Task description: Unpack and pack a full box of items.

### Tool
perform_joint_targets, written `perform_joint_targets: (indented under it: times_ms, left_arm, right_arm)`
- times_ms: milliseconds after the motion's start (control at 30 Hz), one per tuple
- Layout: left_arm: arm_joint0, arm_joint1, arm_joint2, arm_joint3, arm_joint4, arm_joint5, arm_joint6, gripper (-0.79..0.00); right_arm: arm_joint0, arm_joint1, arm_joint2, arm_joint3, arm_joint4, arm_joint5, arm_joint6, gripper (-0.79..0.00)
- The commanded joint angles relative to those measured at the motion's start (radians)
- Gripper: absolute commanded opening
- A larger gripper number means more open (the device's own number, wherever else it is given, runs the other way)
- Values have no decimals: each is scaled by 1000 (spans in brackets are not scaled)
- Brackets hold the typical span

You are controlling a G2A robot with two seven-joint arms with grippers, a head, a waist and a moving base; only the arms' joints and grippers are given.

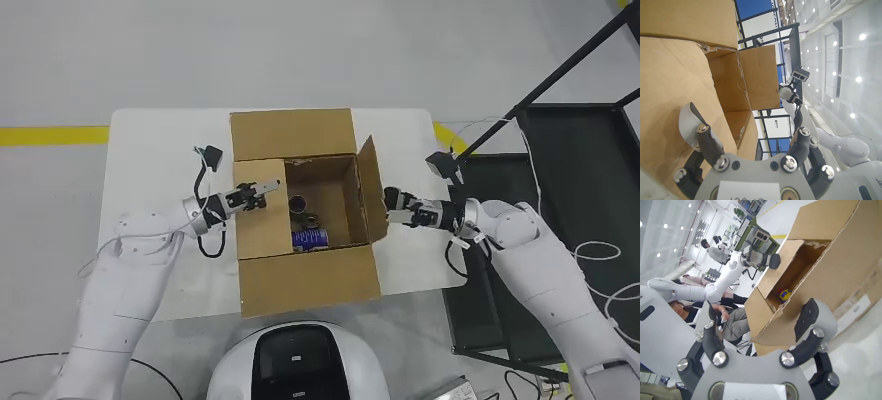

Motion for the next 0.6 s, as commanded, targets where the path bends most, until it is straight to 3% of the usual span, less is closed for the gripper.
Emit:
perform_joint_targets:
  times_ms: [0,300,567]
  left_arm:
    - [3,2,-5,-3,-7,-4,5,0]
    - [25,15,-53,-13,-20,-17,26,0]
    - [40,30,-131,-2,-119,-24,3,0]
  right_arm:
    - [23,4,-34,-8,-12,6,6,0]
    - [164,-19,-181,55,-82,13,13,0]
    - [207,-37,-246,84,-85,13,12,0]
